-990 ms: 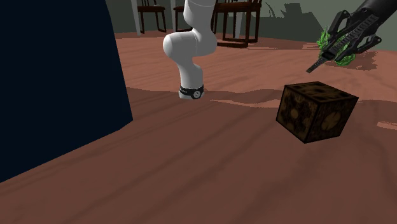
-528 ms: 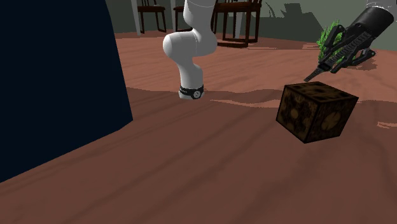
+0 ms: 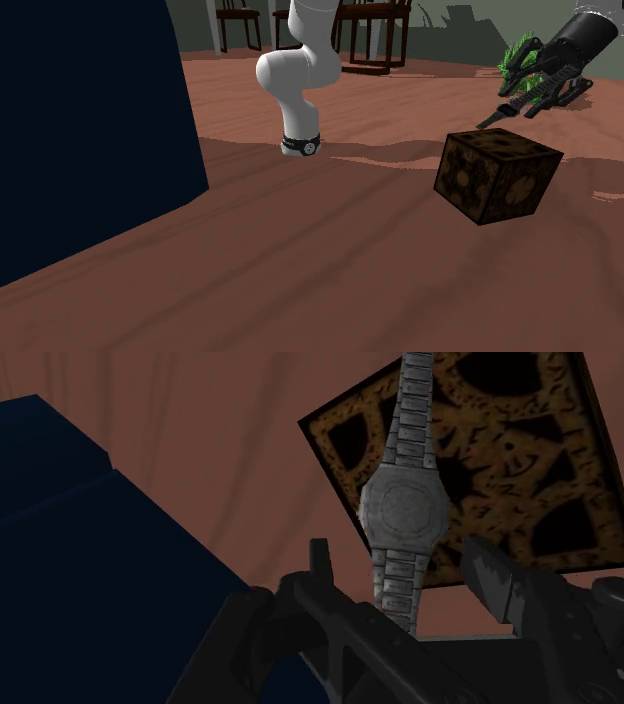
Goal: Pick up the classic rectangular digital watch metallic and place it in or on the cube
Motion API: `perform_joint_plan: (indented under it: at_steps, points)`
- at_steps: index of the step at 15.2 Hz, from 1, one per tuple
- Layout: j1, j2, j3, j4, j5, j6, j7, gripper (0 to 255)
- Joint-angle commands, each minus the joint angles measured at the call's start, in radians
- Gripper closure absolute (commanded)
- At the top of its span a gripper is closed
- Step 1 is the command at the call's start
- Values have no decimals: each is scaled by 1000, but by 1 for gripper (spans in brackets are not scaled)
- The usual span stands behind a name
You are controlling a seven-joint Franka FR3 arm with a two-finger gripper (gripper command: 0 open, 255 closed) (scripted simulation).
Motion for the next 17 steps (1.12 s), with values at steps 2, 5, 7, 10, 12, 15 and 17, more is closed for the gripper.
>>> perform_joint_plan:
  at_steps: [2, 5, 7, 10, 12, 15, 17]
  points:
    - [0, 0, 0, 0, 0, 0, 0, 0]
    - [0, 0, 0, 0, 0, 0, 0, 0]
    - [68, 48, -12, 128, -25, -83, -5, 0]
    - [141, 98, -29, 260, -55, -163, -16, 0]
    - [141, 98, -29, 260, -55, -163, -16, 0]
    - [141, 98, -29, 260, -55, -163, -16, 0]
    - [141, 98, -29, 260, -55, -163, -16, 0]
